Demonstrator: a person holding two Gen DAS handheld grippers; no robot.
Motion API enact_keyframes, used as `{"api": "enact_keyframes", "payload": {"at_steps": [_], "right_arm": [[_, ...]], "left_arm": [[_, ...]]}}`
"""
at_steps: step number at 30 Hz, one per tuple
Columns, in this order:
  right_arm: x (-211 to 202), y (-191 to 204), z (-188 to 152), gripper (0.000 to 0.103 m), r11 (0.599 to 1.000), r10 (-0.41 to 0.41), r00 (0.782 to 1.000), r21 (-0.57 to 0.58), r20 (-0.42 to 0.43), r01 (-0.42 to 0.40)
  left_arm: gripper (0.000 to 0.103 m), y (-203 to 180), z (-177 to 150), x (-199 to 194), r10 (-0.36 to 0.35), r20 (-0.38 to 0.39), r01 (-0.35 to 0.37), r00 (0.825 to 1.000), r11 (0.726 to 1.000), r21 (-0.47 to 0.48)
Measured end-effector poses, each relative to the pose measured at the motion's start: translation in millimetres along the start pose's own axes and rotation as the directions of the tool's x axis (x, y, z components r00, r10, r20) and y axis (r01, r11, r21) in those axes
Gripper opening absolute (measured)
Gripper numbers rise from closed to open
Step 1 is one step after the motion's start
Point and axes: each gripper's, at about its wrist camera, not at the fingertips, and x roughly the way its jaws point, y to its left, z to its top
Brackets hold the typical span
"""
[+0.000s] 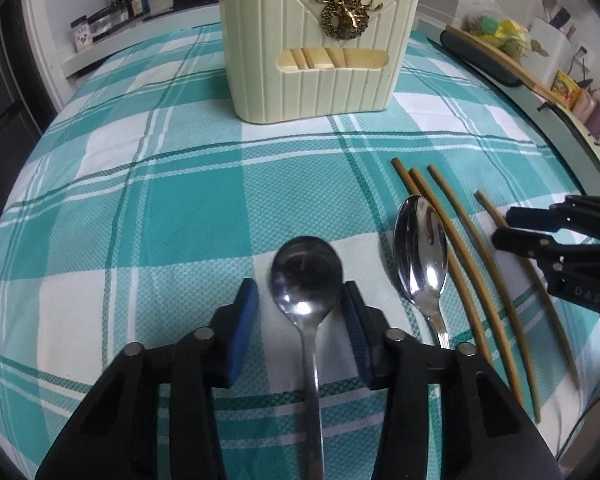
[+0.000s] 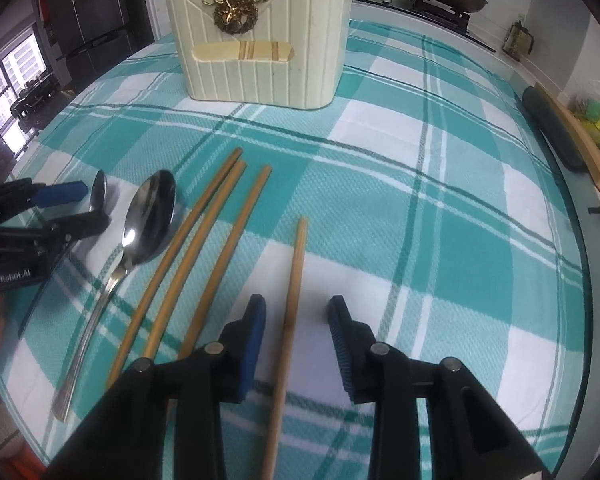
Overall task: Organize utensils
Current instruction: 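Close the right tool on a bamboo chopstick while the left tool grasps a steel spoon, then carry chopstick and spoon upright to the cream holder while both tools release them inside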
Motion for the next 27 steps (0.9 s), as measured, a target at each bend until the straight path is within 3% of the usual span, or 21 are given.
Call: {"api": "enact_keyframes", "payload": {"at_steps": [1, 2, 3, 7, 12, 19, 27], "right_arm": [[3, 0, 5, 0.03, 1.0, 0.005, 1.0, 0.005, 0.003, -0.005], [6, 0, 10, 0.016, 1.0, 0.013, 1.0, 0.011, 0.011, -0.013], [8, -1, 13, 0.009, 1.0, 0.008, 1.0, 0.014, 0.018, -0.009], [5, -11, 16, 0.006, 0.992, 0.048, 0.998, 0.116, 0.048, -0.053], [-47, -19, 5, 0.006, 0.978, 0.07, 0.979, 0.18, 0.192, -0.105], [-141, -18, -17, 0.006, 0.964, 0.08, 0.908, 0.199, 0.41, -0.175], [-204, 1, -41, 0.006, 0.975, -0.016, 0.809, 0.188, 0.587, -0.117]], "left_arm": [[0.036, 0, 1, 1, -0.004, 0.0, 0.004, 1.0, 1.0, -0.001], [0.035, 1, 2, 1, -0.008, 0.002, 0.008, 1.0, 1.0, -0.004], [0.035, 2, 2, 0, -0.014, 0.003, 0.014, 1.0, 1.0, -0.004], [0.035, 9, 1, -14, -0.036, 0.02, 0.036, 0.999, 0.999, -0.018], [0.035, 18, -1, -61, -0.061, 0.114, 0.066, 0.992, 0.997, -0.038], [0.035, 23, -10, -129, -0.103, 0.243, 0.118, 0.965, 0.992, -0.049], [0.035, 26, -15, -172, -0.124, 0.338, 0.154, 0.933, 0.986, -0.062]]}}
